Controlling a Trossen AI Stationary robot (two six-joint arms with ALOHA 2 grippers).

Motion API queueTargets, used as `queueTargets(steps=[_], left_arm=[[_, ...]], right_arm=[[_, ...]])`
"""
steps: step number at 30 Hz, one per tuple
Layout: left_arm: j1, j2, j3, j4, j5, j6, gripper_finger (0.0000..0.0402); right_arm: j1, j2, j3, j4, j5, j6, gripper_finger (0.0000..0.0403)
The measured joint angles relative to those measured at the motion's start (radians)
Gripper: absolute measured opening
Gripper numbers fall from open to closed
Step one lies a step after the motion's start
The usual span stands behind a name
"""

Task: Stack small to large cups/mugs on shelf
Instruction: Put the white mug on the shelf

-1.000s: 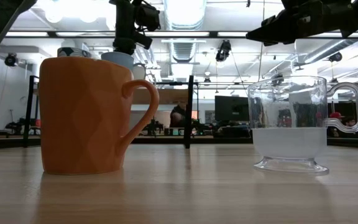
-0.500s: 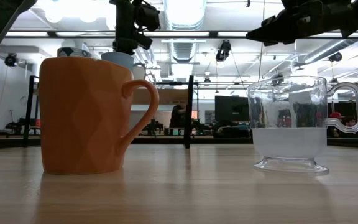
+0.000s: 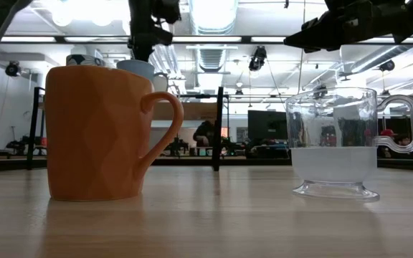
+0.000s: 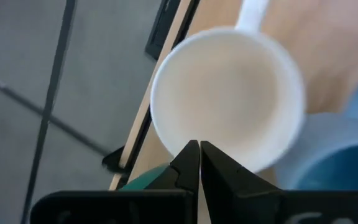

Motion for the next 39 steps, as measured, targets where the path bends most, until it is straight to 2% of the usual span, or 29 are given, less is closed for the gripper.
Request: queueTargets(steps=[4,9,21,25,32,39], left_arm=[[-0.001,-0.068,-0.033,0.061,0.095,0.033,0.0],[-0.001,-0.153,-0.12,0.188,0.114,0.073,0.0],[-0.001,-0.306,-0.445,0.435,0.12,0.159,0.0],[0.001,-0.317,-0.482,0.449,0.093,0.177,0.0],[-0.001,-0.343,-0.479,0.508,0.086,0.178,0.0],[-0.076,-0.475,-0.524,0.643,0.104,0.147,0.0]], right_arm=[[0.0,0.0,0.0,0.0,0.0,0.0,0.0026],[0.0,0.0,0.0,0.0,0.0,0.004,0.0026],[0.0,0.0,-0.002,0.014,0.0,0.049,0.0026],[0.0,0.0,-0.003,0.012,0.0,0.067,0.0026],[0.0,0.0,-0.003,0.023,0.0,0.13,0.0026],[0.011,0.0,0.003,0.035,0.001,0.21,0.0026]])
